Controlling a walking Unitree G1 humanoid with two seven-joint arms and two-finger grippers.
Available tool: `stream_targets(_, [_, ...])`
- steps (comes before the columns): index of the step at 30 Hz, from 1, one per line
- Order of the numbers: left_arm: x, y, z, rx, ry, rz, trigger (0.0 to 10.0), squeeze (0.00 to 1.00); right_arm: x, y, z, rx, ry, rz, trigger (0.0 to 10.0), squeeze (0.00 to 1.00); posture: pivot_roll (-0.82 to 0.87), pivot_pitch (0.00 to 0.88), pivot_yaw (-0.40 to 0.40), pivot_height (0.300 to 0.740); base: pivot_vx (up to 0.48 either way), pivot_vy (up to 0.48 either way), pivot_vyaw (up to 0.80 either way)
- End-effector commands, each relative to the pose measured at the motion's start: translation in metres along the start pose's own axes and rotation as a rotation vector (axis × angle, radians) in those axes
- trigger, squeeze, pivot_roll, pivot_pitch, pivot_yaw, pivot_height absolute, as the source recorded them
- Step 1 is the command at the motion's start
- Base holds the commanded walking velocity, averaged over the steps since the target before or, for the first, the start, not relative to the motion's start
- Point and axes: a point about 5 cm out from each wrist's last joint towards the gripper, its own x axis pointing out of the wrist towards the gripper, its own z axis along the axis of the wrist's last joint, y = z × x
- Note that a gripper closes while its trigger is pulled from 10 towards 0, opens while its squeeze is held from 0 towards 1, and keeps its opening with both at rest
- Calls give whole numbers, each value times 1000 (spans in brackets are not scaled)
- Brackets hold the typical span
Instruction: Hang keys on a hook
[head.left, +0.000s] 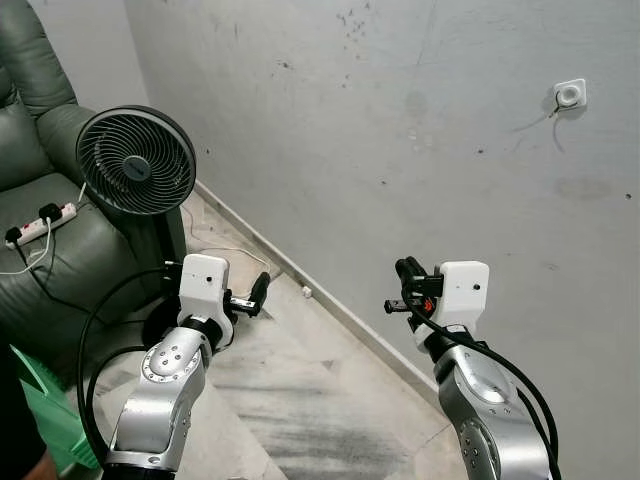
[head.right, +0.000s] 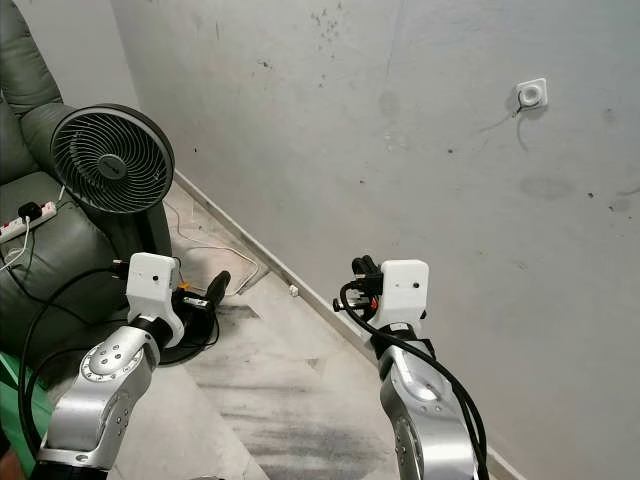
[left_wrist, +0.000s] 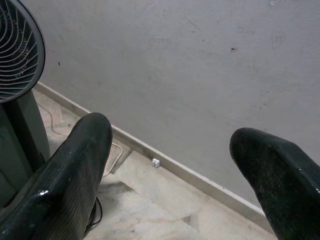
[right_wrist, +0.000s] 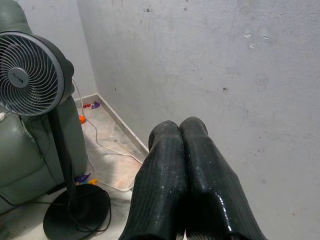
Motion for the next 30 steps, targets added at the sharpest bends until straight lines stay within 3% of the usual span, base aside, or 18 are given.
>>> stream_targets(1, [37,-15,50,-18,-74,48,10000,0,27,-29,29,-131,13,-260,10000,0,19,0,-116,740,0,0,0])
stream_targets(27, [37,-15,50,-18,-74,48,10000,0,27,-29,29,-131,13,-260,10000,0,19,0,-116,740,0,0,0])
stream_targets(28, [38,-16,50,-25,-77,45,10000,0,29,-30,30,-111,6,-260,10000,0,21,0,-125,740,0,0,0])
stream_targets(29, [47,-36,64,-34,-174,-32,10000,0,31,-23,29,-44,-12,-209,10000,0,14,0,-138,740,0,0,0])
stream_targets(30, [48,-38,66,-35,-185,-40,10000,0,30,-22,29,-47,-10,-206,10000,0,15,0,-139,740,0,0,0])
